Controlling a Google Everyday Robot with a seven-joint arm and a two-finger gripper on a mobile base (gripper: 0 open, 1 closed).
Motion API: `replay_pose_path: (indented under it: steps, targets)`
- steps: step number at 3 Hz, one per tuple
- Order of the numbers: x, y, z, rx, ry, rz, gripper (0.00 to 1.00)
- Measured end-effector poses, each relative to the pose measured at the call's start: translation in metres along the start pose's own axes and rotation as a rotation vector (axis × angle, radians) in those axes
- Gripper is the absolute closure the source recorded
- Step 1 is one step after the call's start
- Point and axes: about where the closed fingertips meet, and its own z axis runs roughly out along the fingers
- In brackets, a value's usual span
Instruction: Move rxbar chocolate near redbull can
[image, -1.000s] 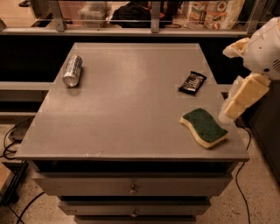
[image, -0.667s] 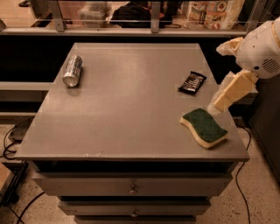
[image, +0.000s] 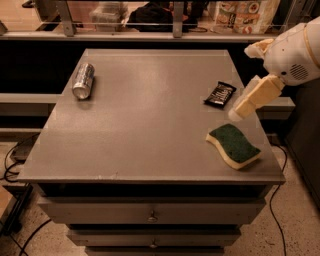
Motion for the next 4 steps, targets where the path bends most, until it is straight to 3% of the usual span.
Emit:
replay_pose_path:
  steps: [1, 2, 4]
  targets:
    - [0.000, -0.031, 0.034, 0.011, -0.130, 0.048, 0.00]
    - [0.000, -0.054, 0.060, 0.013, -0.212, 0.089, 0.00]
    - [0.016, -0.087, 0.107, -0.016, -0.322, 0.176, 0.00]
